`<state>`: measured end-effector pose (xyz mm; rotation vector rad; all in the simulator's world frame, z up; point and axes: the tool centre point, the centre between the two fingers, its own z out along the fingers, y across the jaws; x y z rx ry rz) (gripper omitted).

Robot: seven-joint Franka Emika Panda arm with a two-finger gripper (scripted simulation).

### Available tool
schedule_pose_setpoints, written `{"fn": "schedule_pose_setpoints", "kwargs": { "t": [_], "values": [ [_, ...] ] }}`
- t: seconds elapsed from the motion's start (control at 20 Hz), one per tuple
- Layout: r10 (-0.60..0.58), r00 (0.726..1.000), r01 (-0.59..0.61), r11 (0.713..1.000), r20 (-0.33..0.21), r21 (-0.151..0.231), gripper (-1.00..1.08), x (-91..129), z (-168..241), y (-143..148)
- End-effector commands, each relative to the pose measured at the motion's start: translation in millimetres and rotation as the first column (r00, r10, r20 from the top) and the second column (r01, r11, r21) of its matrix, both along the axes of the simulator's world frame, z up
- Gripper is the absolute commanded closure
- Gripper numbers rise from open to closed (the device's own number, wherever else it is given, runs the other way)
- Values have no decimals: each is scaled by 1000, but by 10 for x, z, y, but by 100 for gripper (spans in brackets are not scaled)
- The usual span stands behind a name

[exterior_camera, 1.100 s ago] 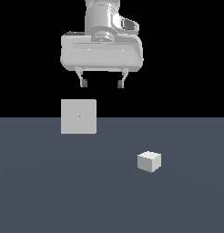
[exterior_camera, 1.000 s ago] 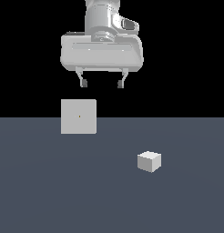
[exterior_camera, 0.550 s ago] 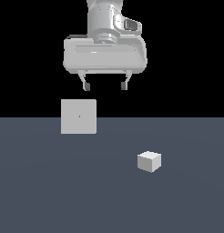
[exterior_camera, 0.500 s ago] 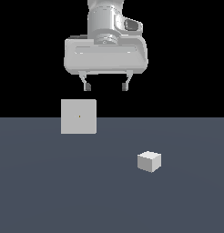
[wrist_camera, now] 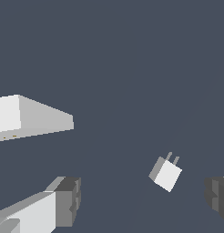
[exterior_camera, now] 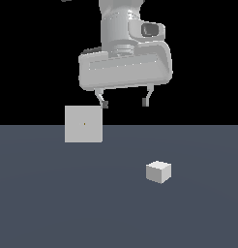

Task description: Plug the charger into the wall socket.

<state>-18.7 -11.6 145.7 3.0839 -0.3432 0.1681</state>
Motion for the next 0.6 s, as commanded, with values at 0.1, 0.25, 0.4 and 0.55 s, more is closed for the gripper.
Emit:
{"fn": "schedule_pose_setpoints", "kwargs": {
  "t": [0.1,0.25,0.4,0.55],
  "values": [
    [-107,993,108,994,40,-12,-92,-84,-156,-136],
    [-173,983,175,984,66,-18,-92,-140,-254,-219],
    [-236,968,238,971,91,-22,-92,-196,-348,-295],
    [-294,949,299,954,115,-25,-92,-252,-440,-366]
  ]
}}
